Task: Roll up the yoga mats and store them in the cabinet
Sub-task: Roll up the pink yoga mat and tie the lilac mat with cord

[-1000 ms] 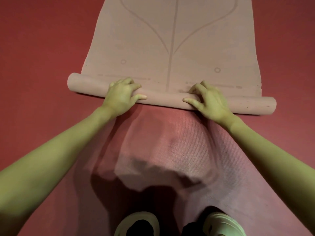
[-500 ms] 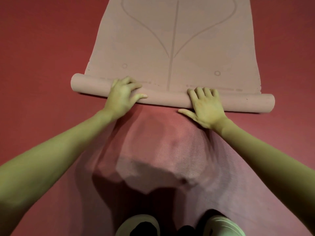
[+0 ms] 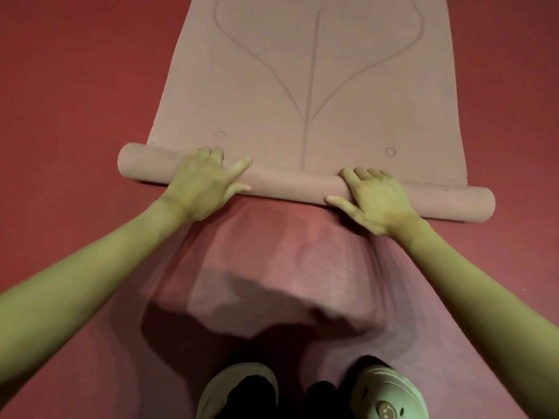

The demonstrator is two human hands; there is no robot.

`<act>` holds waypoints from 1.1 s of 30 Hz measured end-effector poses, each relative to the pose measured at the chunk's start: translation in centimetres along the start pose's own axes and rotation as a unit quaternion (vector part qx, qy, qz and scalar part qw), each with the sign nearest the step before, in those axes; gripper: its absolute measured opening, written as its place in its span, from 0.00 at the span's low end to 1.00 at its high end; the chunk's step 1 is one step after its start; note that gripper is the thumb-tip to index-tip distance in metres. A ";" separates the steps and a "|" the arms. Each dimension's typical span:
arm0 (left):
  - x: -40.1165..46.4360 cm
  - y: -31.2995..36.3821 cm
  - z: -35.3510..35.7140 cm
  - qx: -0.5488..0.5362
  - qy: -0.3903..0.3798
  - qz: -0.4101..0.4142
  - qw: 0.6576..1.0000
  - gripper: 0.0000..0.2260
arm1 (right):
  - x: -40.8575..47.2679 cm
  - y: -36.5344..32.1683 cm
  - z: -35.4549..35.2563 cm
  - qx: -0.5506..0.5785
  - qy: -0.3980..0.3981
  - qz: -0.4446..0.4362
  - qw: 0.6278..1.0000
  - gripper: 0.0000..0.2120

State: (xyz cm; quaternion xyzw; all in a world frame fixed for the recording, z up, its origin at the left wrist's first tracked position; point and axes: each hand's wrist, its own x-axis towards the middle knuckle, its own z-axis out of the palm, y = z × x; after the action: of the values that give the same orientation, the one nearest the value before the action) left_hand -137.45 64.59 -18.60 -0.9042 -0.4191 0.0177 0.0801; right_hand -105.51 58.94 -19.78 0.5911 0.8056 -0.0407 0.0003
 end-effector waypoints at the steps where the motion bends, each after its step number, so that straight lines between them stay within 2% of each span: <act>1: -1.0 0.8 -0.2 -0.009 -0.012 -0.005 1.000 0.26 | -1.1 -0.3 0.1 0.007 -0.009 -0.004 1.000 0.33; 6: -4.7 3.3 -1.2 -0.032 -0.047 -0.010 0.998 0.25 | -4.9 -1.7 -0.1 0.029 -0.047 -0.003 0.998 0.32; 11: -5.5 4.0 -0.9 -0.034 -0.078 -0.010 0.996 0.24 | -6.3 -2.6 0.8 0.017 -0.035 -0.002 0.999 0.32; 16: -4.6 3.3 -0.7 -0.059 -0.116 -0.013 0.991 0.32 | -6.3 -2.9 1.0 0.033 -0.003 0.030 0.999 0.31; 22: -5.5 3.7 0.0 -0.103 -0.087 -0.062 0.989 0.27 | -5.6 -2.5 1.1 -0.001 -0.013 -0.001 1.000 0.30; 27: -5.7 5.4 0.1 -0.103 -0.009 -0.047 0.994 0.21 | -3.6 -1.7 -0.2 0.039 -0.089 -0.007 0.995 0.34; 30: -5.5 5.6 0.3 -0.082 -0.030 -0.033 0.996 0.23 | -3.3 -1.5 0.0 0.060 -0.096 -0.007 0.994 0.35; 33: -4.2 5.2 -0.3 -0.080 -0.065 -0.030 0.994 0.22 | -3.7 -1.6 0.6 0.043 -0.034 -0.003 0.998 0.32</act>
State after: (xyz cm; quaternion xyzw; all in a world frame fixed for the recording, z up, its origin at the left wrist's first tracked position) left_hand -136.21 57.99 -19.32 -0.8916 -0.4506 0.0408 -0.0198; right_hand -105.98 54.88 -20.06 0.5864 0.8044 -0.0955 0.0017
